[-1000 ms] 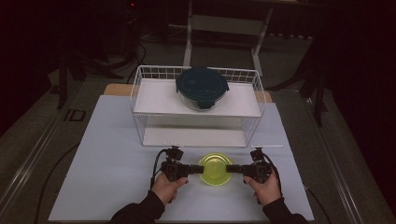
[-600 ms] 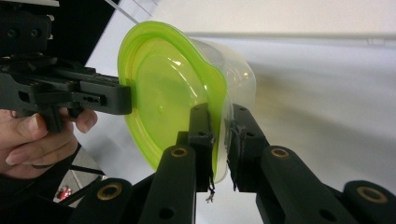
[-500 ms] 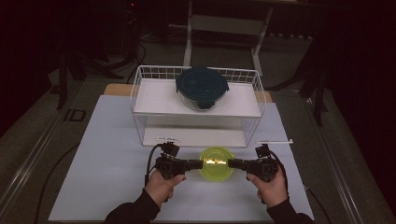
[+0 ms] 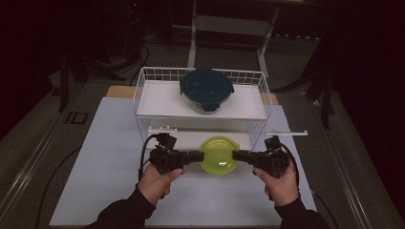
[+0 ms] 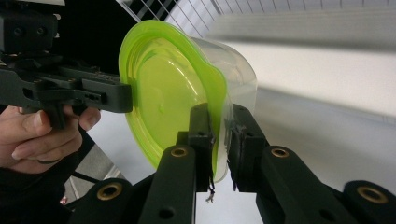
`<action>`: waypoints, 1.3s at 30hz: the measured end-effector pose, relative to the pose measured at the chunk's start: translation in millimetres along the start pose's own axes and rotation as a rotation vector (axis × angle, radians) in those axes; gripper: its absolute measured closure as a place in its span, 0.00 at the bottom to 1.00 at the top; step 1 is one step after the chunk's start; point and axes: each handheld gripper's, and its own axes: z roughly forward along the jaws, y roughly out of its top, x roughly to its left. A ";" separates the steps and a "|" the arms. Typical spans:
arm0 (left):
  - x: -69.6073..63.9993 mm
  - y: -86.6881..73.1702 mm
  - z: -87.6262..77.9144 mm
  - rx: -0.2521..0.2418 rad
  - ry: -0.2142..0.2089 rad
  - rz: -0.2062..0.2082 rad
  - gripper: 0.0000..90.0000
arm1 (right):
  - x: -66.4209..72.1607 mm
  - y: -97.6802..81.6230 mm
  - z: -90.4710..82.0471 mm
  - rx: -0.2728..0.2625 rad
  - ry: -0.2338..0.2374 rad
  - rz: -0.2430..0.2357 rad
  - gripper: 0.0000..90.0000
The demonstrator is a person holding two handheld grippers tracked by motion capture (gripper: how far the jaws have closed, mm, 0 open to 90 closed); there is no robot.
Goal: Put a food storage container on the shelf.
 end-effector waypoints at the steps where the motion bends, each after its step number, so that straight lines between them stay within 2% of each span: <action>1: -5.9 8.1 -7.1 -0.012 0.002 0.014 0.90 | 8.3 9.1 -5.0 -0.017 -0.001 -0.018 0.89; 4: -12.3 20.6 -16.9 -0.029 0.000 0.039 0.90 | 18.7 22.4 -11.5 -0.034 0.002 -0.037 0.89; 12: -18.9 50.2 -35.3 -0.066 -0.014 0.046 0.90 | 37.0 54.8 -20.2 -0.071 0.002 -0.062 0.89; 13: -18.9 50.2 -35.3 -0.066 -0.014 0.046 0.90 | 37.0 54.8 -20.2 -0.071 0.002 -0.062 0.89; 14: -19.7 54.0 -37.7 -0.069 -0.012 0.051 0.90 | 41.2 63.7 -21.6 -0.075 0.003 -0.071 0.89; 19: -21.2 83.4 -50.6 -0.094 -0.010 0.059 0.90 | 50.3 90.4 -23.4 -0.087 0.002 -0.076 0.89; 21: -21.0 87.1 -52.0 -0.097 -0.012 0.057 0.90 | 53.0 99.6 -23.7 -0.094 -0.002 -0.082 0.90; 22: -20.1 98.2 -55.1 -0.103 -0.009 0.061 0.90 | 54.7 106.1 -23.8 -0.099 -0.007 -0.084 0.89; 23: -19.9 102.6 -56.1 -0.109 -0.006 0.066 0.90 | 55.9 111.0 -23.6 -0.104 -0.007 -0.086 0.90; 26: -18.6 111.0 -57.7 -0.118 0.000 0.069 0.90 | 56.6 119.4 -22.6 -0.109 -0.012 -0.086 0.89; 30: -14.4 131.7 -55.8 -0.126 0.009 0.070 0.90 | 54.2 140.7 -20.1 -0.125 -0.020 -0.074 0.89; 33: -12.8 137.9 -53.9 -0.127 0.013 0.071 0.90 | 52.2 147.7 -19.6 -0.128 -0.027 -0.064 0.89; 39: 0.7 152.4 -47.6 -0.111 0.022 0.022 0.90 | 44.9 163.2 -10.8 -0.118 -0.050 -0.043 0.89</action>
